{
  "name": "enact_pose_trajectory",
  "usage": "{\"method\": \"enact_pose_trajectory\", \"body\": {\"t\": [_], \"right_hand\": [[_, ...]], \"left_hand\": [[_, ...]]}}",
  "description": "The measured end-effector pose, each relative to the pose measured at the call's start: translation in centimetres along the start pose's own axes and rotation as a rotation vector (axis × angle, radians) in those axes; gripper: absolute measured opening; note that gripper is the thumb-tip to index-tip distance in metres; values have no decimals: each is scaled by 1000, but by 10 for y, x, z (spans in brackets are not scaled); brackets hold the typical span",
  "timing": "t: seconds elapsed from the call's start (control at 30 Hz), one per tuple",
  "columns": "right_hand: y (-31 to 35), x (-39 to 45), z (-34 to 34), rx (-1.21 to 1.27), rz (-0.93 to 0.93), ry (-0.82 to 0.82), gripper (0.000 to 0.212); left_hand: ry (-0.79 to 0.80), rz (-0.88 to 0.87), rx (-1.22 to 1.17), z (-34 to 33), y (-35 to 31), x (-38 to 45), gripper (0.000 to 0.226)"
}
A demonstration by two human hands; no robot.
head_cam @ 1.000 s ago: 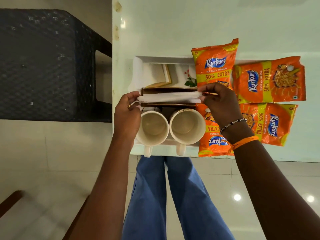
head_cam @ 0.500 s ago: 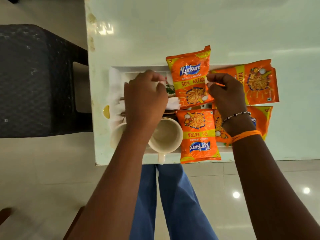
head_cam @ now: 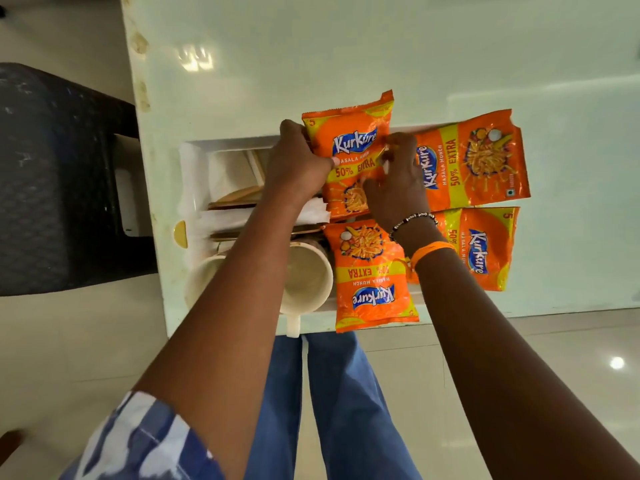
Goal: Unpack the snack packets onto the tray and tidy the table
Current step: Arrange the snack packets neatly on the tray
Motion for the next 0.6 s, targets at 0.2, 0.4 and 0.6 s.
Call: {"method": "enact_pose_trajectory", "body": {"t": [0.2, 0.4, 0.6], "right_hand": [[-6, 7, 11, 373, -177, 27, 51], [-4, 11, 18, 433, -151, 121, 48], [-8, 13, 22, 207, -93, 29, 31]], "left_hand": [[-1, -7, -144, 2, -8, 2, 36], [98, 1, -307, 4, -15, -6, 27], [113, 28, -271, -3, -13, -5, 31]]}}
Point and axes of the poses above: each hand's wrist, its own x-axis towards the middle knuckle, its own z-axis out of the back of the hand, y = z × x, the point moved 6 cm from there along x, towards the middle knuckle, and after that the axes turned 8 degrees about -z, right-handed, at the moved point
